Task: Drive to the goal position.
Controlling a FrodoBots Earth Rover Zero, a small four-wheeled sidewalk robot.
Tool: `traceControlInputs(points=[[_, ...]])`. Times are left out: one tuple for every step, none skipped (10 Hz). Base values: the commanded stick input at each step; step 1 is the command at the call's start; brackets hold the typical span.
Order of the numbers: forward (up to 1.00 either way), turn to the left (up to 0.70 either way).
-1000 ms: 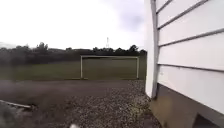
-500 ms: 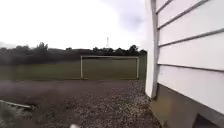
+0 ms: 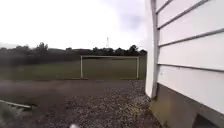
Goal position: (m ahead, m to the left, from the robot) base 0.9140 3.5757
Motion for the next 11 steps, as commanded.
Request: traceControlInputs(points=[[0.70, 0.35], [0.70, 0.35], [0.70, 0.35], [0.70, 0.35], [0.70, 0.35], [0.70, 0.35], [0.70, 0.35], [0.70, 0.35], [0.70, 0.35], [0.70, 0.35], [0.70, 0.35]])
